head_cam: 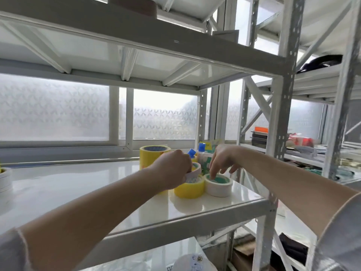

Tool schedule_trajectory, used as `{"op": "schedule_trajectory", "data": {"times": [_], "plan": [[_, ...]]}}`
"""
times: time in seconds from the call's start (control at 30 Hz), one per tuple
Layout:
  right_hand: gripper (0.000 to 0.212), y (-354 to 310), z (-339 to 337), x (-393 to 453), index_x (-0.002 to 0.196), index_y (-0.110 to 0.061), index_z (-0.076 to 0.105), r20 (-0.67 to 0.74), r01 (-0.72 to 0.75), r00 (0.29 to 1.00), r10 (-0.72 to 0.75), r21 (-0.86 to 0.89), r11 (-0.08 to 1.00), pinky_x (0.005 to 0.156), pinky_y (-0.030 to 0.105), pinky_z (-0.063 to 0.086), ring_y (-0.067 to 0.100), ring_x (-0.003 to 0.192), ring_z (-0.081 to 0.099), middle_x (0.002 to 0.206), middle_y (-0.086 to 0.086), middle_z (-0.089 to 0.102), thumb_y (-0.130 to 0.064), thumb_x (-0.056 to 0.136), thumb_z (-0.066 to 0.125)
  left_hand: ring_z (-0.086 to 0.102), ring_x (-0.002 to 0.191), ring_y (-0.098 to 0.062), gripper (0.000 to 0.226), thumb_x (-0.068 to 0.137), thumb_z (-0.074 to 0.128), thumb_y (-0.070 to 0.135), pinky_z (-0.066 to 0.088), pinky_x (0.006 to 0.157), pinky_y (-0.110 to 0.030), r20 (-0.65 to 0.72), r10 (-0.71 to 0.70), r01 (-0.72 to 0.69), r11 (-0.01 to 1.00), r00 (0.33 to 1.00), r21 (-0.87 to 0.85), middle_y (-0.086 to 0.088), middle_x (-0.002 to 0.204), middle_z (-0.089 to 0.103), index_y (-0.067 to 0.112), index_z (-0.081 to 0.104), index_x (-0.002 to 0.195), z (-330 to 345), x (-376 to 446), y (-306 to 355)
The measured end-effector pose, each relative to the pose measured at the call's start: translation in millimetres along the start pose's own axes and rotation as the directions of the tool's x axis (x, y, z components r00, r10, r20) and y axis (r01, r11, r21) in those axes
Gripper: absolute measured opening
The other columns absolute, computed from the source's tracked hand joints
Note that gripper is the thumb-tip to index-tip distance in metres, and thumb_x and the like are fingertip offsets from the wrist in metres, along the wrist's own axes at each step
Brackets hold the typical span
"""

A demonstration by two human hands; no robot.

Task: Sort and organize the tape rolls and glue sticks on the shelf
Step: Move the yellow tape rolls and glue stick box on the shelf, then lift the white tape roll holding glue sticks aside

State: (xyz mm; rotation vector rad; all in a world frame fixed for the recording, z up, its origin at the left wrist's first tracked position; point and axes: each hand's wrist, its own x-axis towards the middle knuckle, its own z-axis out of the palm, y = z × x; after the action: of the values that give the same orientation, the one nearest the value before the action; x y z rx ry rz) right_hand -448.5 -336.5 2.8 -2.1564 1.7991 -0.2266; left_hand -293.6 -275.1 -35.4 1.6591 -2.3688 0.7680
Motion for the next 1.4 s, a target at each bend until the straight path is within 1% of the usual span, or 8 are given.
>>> {"op": "schedule_trajectory", "data": {"times": [0.17,0.33,0.5,0.73,0.87,1.0,1.17,1.4], "plan": [[0.053,27.2,0.4,2.5,0.117,-0.002,0.063,-0.022,-0.008,1.000,0.008,0.010,1.000,0.089,0.035,0.054,0.021,0.104,0.065,0.114,0.010,0.069,-0.015,0.070,0.082,0.064,0.084,-0.020,0.026,0.090,0.052,0.021,0.058,0.074,-0.034,0.030,0.004,-0.004,1.000,1.000,0.021,-0.005,0.098,0.070,0.012,0.070,0.108,23.5,42.9,18.8],[0.052,46.7,4.9,9.1,0.116,-0.002,0.064,-0.003,0.007,1.000,-0.007,0.002,1.000,0.086,0.036,0.056,0.019,0.090,0.065,0.091,0.005,0.065,-0.015,0.069,0.083,0.060,0.075,-0.017,0.026,0.090,0.053,0.024,0.056,0.068,-0.028,0.094,-0.061,0.068,0.995,0.994,-0.069,-0.004,0.090,0.069,0.012,0.072,0.104,45.1,67.6,21.2],[0.049,59.3,6.9,15.1,0.110,-0.004,0.065,-0.020,-0.004,1.000,0.005,0.005,1.000,0.056,0.023,0.045,0.010,0.057,0.051,0.065,0.000,0.055,-0.015,0.067,0.084,0.062,0.082,-0.015,0.025,0.082,0.066,0.022,0.057,0.073,-0.026,0.169,-0.103,0.141,0.961,0.980,-0.236,-0.003,0.097,0.072,0.016,0.074,0.106,54.4,80.7,15.3],[0.049,57.7,12.7,17.8,0.113,-0.005,0.065,-0.005,-0.006,1.000,0.006,0.006,1.000,0.058,0.023,0.047,0.008,0.056,0.049,0.065,-0.002,0.054,-0.017,0.070,0.082,0.066,0.085,-0.016,0.029,0.081,0.070,0.034,0.059,0.076,-0.030,0.258,-0.072,0.150,0.944,0.964,-0.295,-0.001,0.096,0.072,0.015,0.075,0.103,63.3,83.2,3.7],[0.054,44.5,11.4,18.1,0.116,-0.005,0.062,-0.004,0.010,1.000,-0.010,0.006,1.000,0.057,0.024,0.046,0.015,0.070,0.056,0.083,0.004,0.061,-0.018,0.068,0.083,0.066,0.087,-0.016,0.034,0.083,0.067,0.037,0.059,0.077,-0.031,0.257,-0.058,0.130,0.953,0.965,-0.272,-0.002,0.100,0.072,0.016,0.072,0.109,59.9,76.4,2.7],[0.057,16.0,-0.9,14.8,0.116,-0.005,0.063,-0.049,0.054,0.997,-0.055,-0.013,0.998,0.084,0.034,0.056,0.019,0.097,0.065,0.109,0.009,0.068,-0.022,0.066,0.085,0.064,0.091,-0.017,0.043,0.077,0.073,0.041,0.055,0.081,-0.033,0.209,-0.070,0.123,0.960,0.975,-0.251,-0.001,0.107,0.069,0.021,0.068,0.115,31.8,58.8,-10.3],[0.054,-56.7,-17.9,-2.1,0.119,-0.004,0.062,-0.069,0.173,0.983,-0.171,0.021,0.985,0.093,0.036,0.052,0.022,0.110,0.063,0.120,0.011,0.066,-0.018,0.070,0.082,0.065,0.091,-0.017,0.040,0.071,0.078,0.041,0.054,0.086,-0.036,0.139,-0.155,0.190,0.937,0.978,-0.293,-0.002,0.102,0.072,0.017,0.073,0.102,-24.0,9.9,-60.6],[0.053,-189.6,18.7,-19.3,0.119,-0.003,0.062,0.001,0.404,0.915,-0.404,0.060,0.913,0.096,0.038,0.051,0.023,0.110,0.061,0.119,0.010,0.065,-0.020,0.072,0.081,0.058,0.084,-0.012,0.048,0.071,0.078,0.043,0.048,0.083,-0.027,0.180,-0.454,0.483,0.858,0.872,-0.175,-0.005,0.104,0.071,0.011,0.070,0.106,-60.1,-119.2,-171.9]]}}
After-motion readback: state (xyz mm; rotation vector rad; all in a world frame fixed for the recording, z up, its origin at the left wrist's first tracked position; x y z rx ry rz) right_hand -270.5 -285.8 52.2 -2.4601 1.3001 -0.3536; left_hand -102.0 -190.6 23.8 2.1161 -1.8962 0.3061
